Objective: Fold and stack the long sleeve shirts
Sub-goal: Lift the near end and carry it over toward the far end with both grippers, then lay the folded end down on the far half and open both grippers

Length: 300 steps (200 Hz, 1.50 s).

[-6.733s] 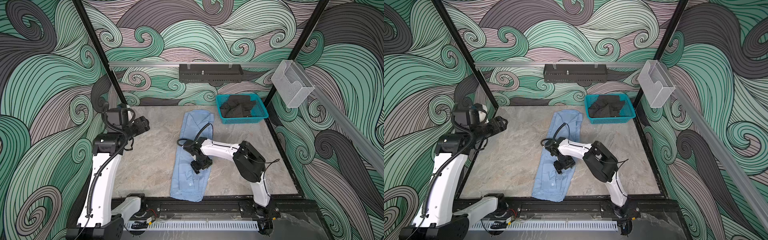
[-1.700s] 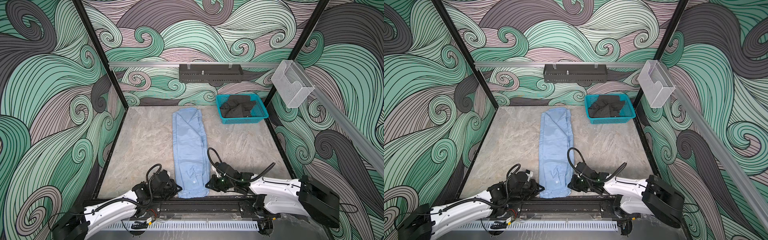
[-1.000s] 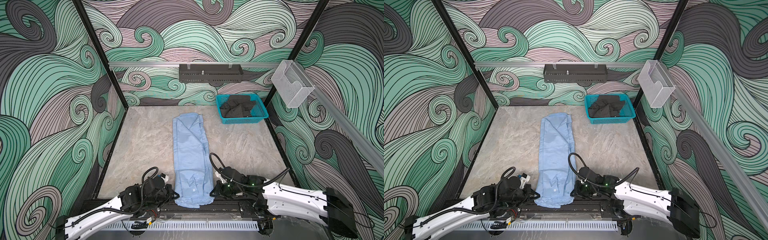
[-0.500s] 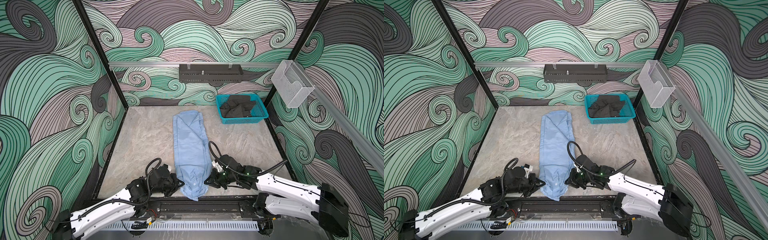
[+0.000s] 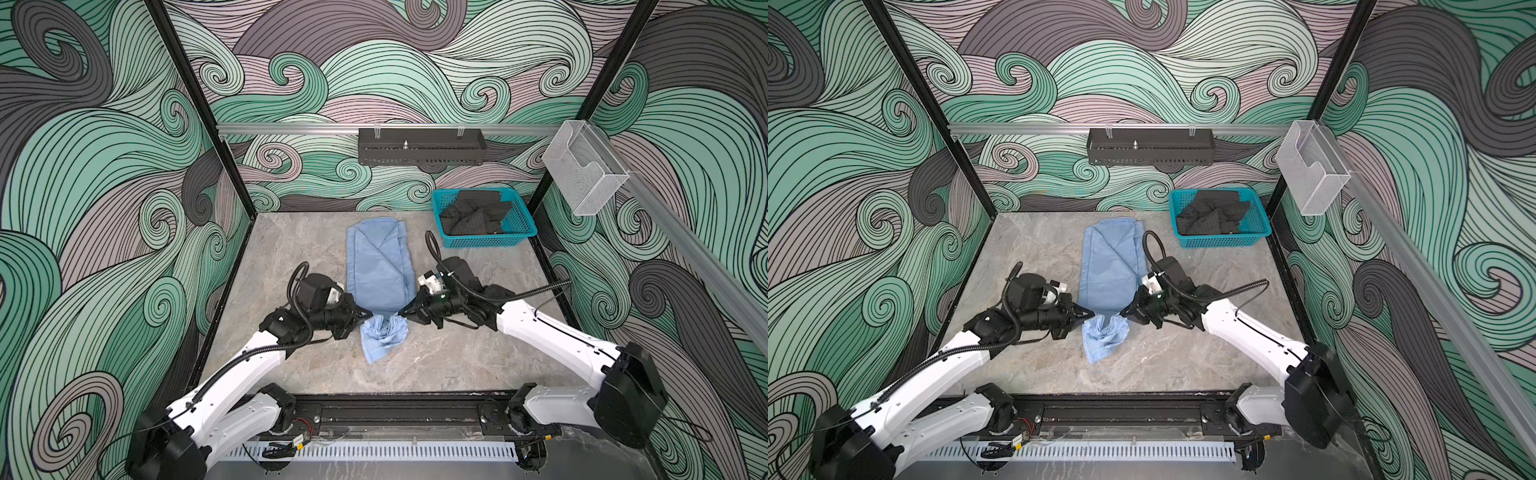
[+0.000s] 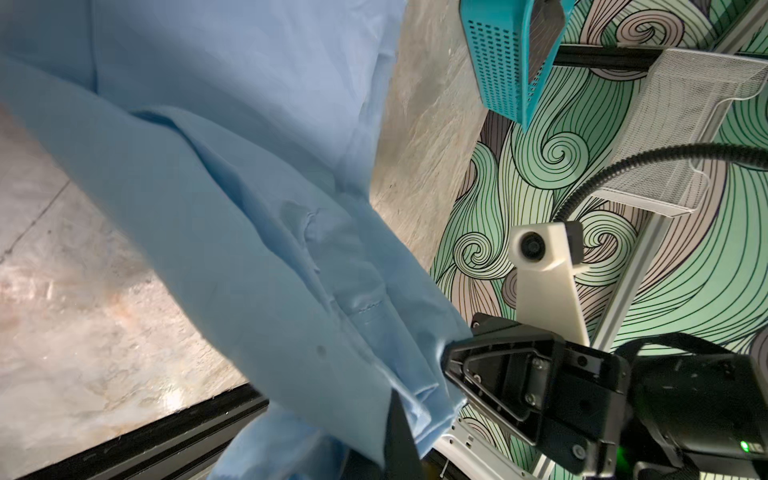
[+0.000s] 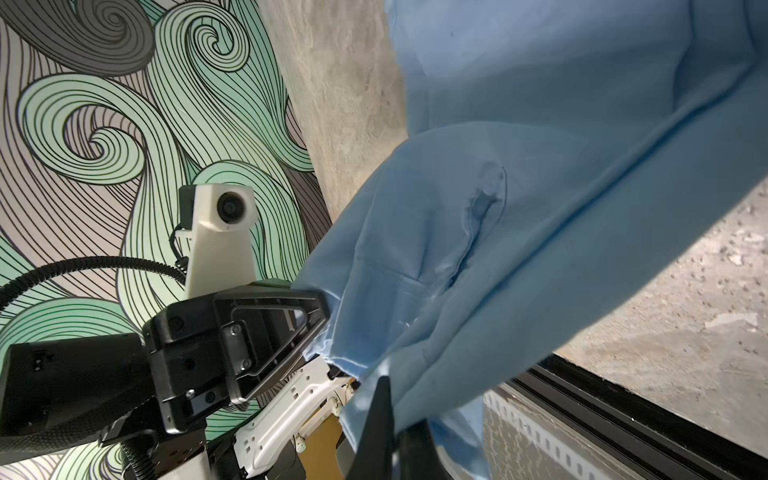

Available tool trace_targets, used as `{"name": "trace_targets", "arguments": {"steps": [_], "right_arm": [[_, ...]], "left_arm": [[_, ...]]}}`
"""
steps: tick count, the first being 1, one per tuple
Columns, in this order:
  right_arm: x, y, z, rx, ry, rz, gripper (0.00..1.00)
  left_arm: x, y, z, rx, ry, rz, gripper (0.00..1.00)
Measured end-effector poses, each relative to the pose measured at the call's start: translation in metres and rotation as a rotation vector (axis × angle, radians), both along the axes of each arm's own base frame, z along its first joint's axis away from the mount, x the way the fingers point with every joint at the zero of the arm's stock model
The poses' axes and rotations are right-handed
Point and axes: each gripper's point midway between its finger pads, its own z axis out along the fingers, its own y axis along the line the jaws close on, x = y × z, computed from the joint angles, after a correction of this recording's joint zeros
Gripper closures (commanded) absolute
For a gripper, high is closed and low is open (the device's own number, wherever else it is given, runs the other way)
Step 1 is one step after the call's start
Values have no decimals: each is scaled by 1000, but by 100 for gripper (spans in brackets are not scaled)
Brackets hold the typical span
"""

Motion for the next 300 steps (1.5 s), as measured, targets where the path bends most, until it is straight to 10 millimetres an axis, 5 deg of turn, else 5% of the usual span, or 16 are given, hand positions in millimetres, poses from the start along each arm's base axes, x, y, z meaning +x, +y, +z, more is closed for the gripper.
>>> {"name": "trace_targets", "arguments": {"steps": [41,135,208,254,300], "right_arm": [[50,7,1,23,20,-22,96],[158,9,-38,40,98,-99,98],[222,15,-47,58,78,-140,99],[250,9,-79,40,115,-176,99],[275,10,-110,26,152,-204,98]], "left_arm": [[50,3,21,-38,-14,-20,100],[137,38,-11,-55,43,-1,100],[185,52,-35,-74,77,25,100],[219,51,-49,-90,83,32,100],[245,53,-92,-106,157,66,100]]}}
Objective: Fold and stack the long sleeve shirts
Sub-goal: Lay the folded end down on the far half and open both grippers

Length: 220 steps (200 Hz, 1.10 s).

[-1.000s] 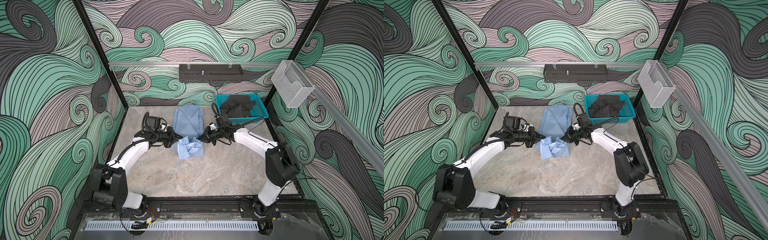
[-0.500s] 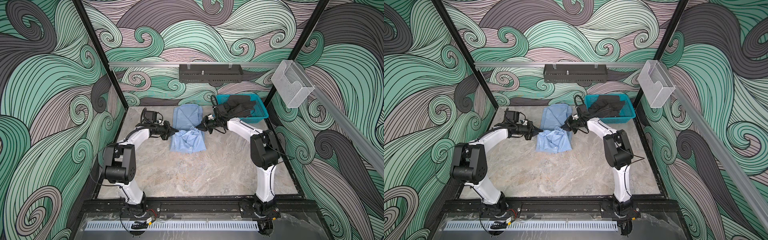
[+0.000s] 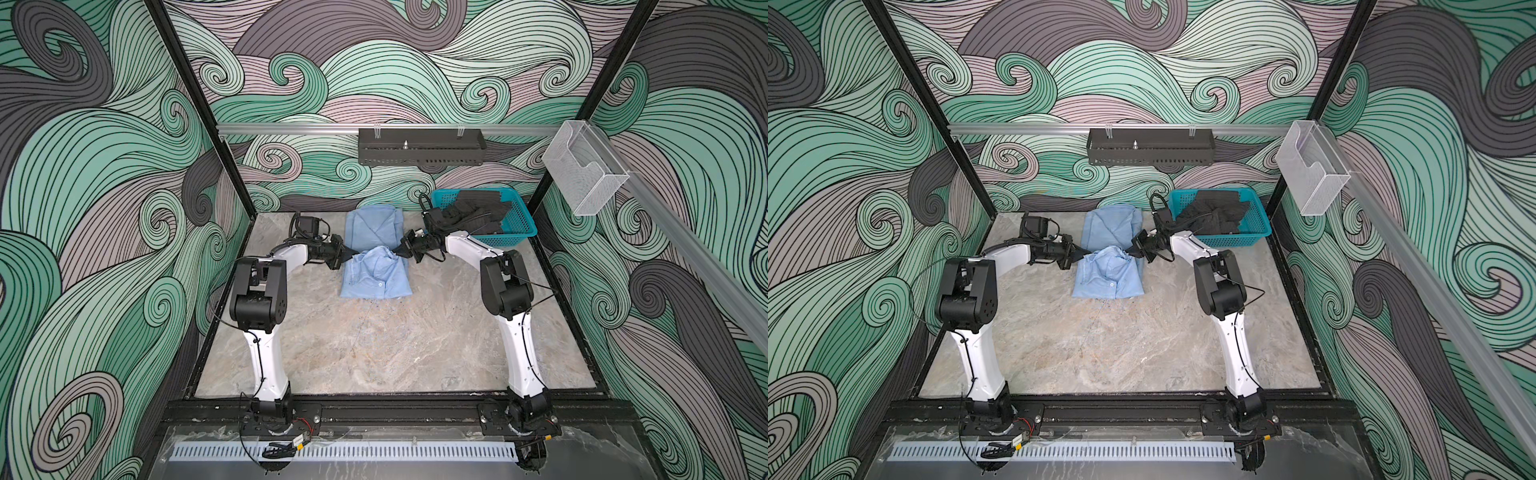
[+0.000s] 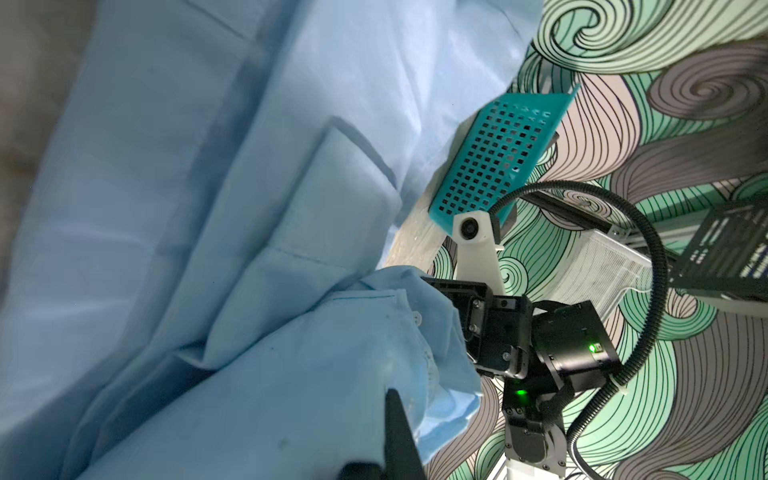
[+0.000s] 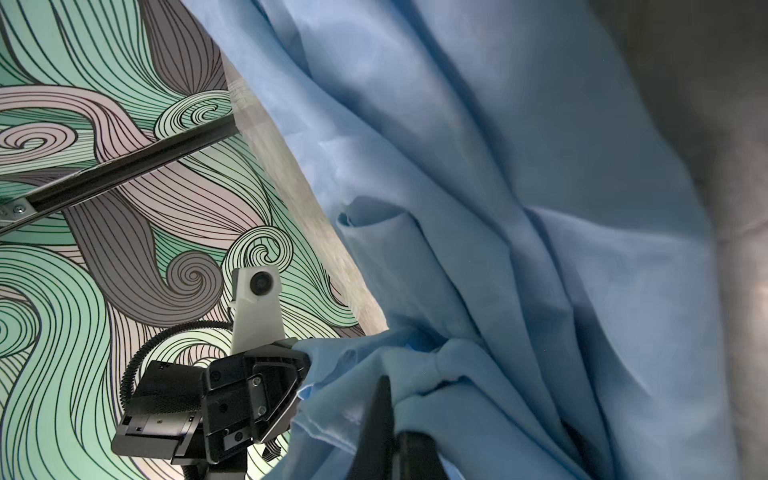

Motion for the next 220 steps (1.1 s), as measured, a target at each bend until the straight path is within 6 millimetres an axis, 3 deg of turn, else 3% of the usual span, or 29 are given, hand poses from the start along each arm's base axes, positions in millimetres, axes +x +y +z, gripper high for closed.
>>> {"name": "trace_targets", "arguments": {"steps": [26,46,52,59,72,86,98,137,163,194,206,220], "right_arm": [[9,0,-11,-7,5,-14,97],[16,-1,-15,-17,9,-32,94],[18,-2,-15,-19,6,-38,90],[21,-2,-14,-23,2,-46,79],[26,-4,-12,-25,-9,-56,72],[30,-5,-9,-28,-25,-62,58],[33,-7,-8,-34,-40,-66,53],[32,-20,-9,-103,-79,-53,35],[23,-36,13,-181,-132,-35,33],[2,-54,65,-264,-258,9,36],[-9,-60,83,-289,-302,31,37],[-22,-63,93,-312,-335,61,37]], "left_arm": [[4,6,-17,-1,43,24,100],[11,11,-18,5,43,41,100],[15,12,-17,6,38,46,92],[19,14,-16,7,31,50,84],[24,15,-14,11,20,57,67],[28,17,-13,12,19,66,59],[29,18,-12,14,17,71,48],[29,32,-4,38,14,90,38],[21,50,27,76,-36,106,38],[-8,59,86,159,-177,59,45],[-25,56,96,198,-213,14,45],[-48,47,93,236,-218,-46,46]]}}
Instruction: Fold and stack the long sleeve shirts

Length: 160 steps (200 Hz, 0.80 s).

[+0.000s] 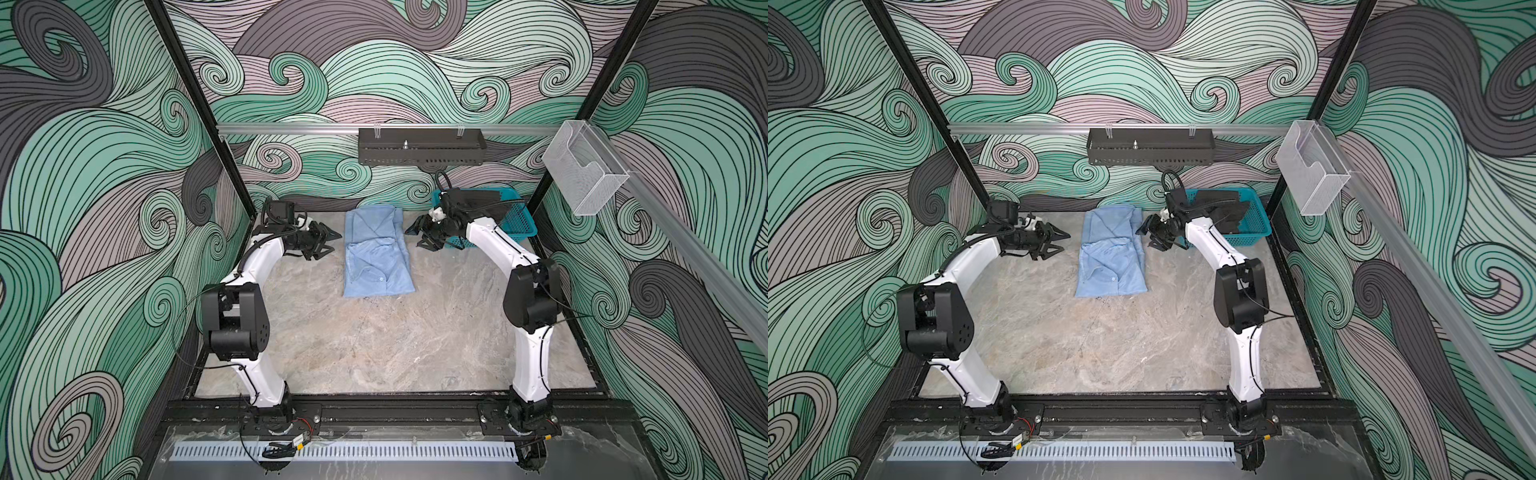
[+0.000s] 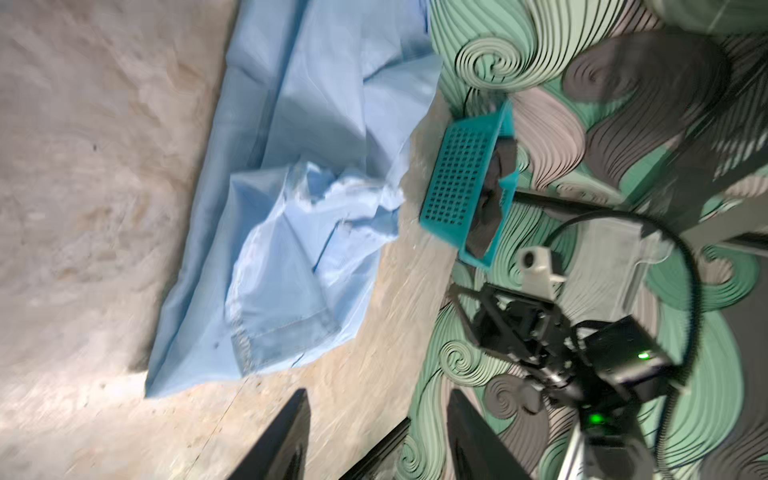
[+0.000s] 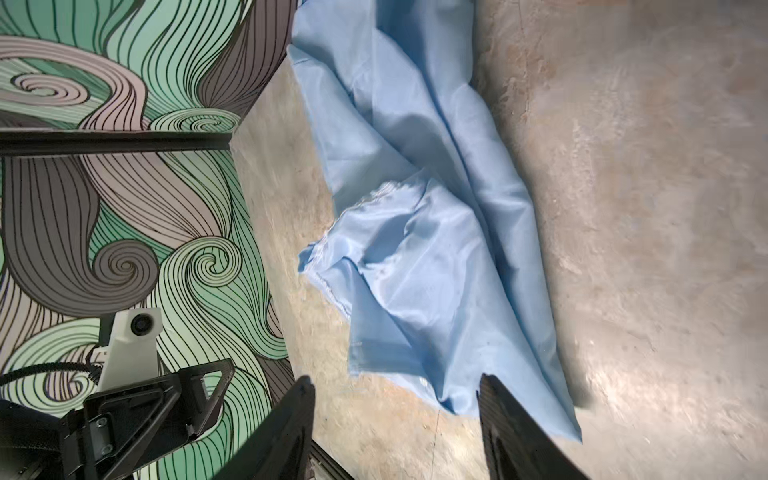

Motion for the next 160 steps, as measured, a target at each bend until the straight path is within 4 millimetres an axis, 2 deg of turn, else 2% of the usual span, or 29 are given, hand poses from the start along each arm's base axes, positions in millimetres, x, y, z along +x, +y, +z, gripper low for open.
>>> {"name": "trace_targets", "arguments": {"steps": [17,38,53,65,85,126,160], "right_arm": [[-17,0,-2,-28,1,39,37],[-35,1,-23,-61,44,78,38],[-48,0,-42,-82,90,96,38],[-56,-1,-51,-94,119,104,38],[-60,-2,-57,-104,133,114,38],[-60,-2,-54,-102,120,119,38],[-63,-3,-53,-101,121,121,38]], "left_arm": [[-34,-15,-26,37,70,-69,45],[-72,-38,-67,63,188,-144,37],[-89,-51,-86,72,246,-167,26],[-94,-56,-96,76,266,-160,24],[-86,-53,-102,79,266,-98,24],[-47,-54,-105,48,203,19,27],[-19,-59,-127,16,222,72,27]]}}
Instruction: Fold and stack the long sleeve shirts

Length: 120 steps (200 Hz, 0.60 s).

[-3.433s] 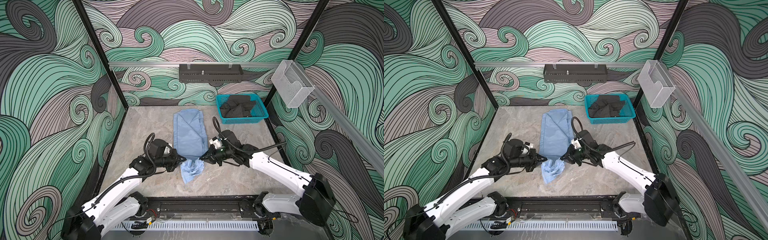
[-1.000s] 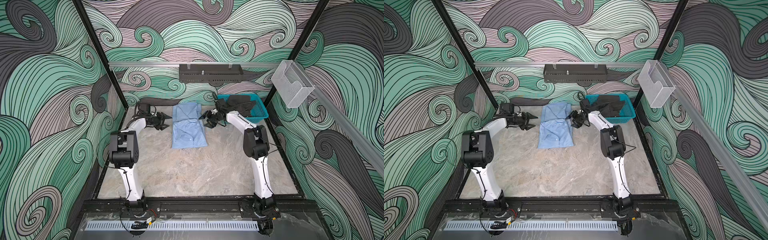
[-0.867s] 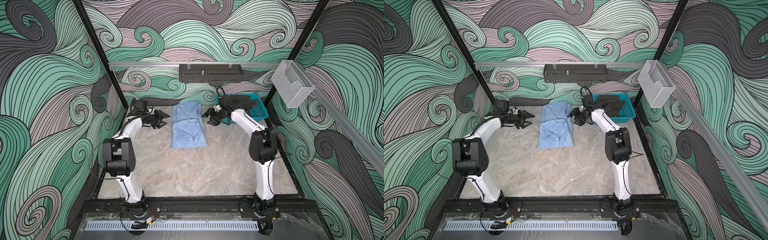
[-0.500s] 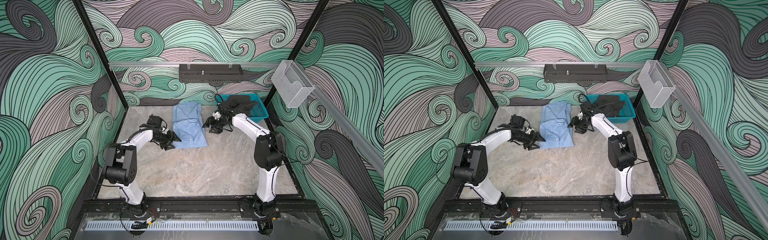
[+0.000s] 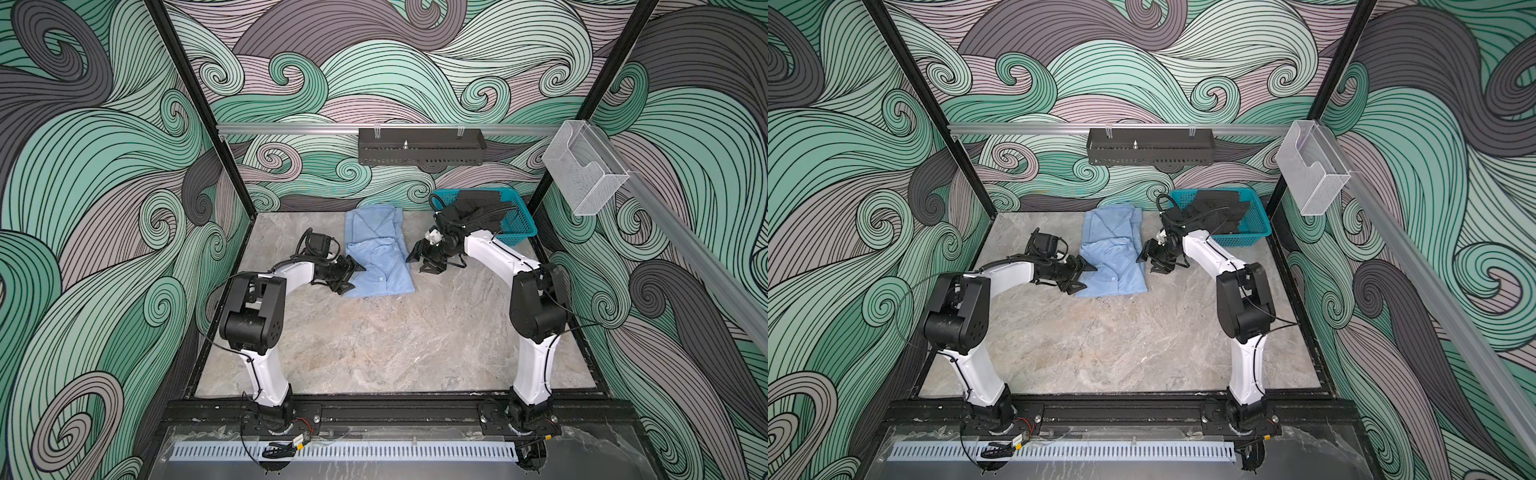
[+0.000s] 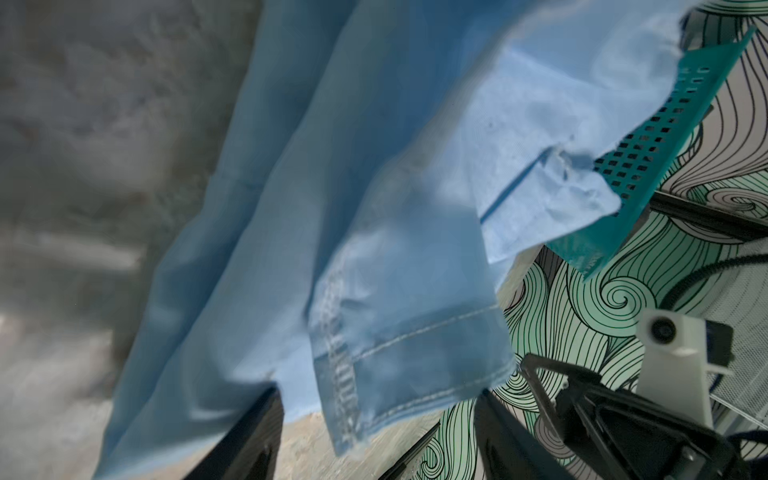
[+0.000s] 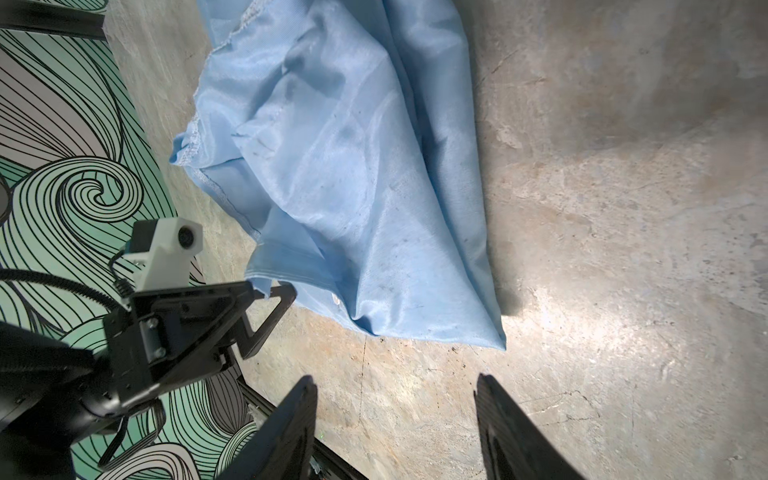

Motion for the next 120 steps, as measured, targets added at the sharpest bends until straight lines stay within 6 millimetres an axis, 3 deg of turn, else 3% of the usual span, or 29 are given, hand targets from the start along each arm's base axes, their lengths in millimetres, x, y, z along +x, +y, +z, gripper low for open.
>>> {"name": "trace_targets", "arguments": {"steps": [24,64,75,95,120], "right_arm": [[0,0,3,2,-7,2,38],[0,0,3,2,-10,4,39],[0,0,3,2,-11,5,39],[0,0,4,2,-11,5,39],[0,0,4,2,-11,5,39]], "left_arm": [[7,1,-10,1,18,35,42],[28,-1,11,-14,-43,56,65],[33,-2,17,-16,-61,55,62],[41,-1,26,-14,-89,51,39],[45,0,28,-11,-95,54,36]]}}
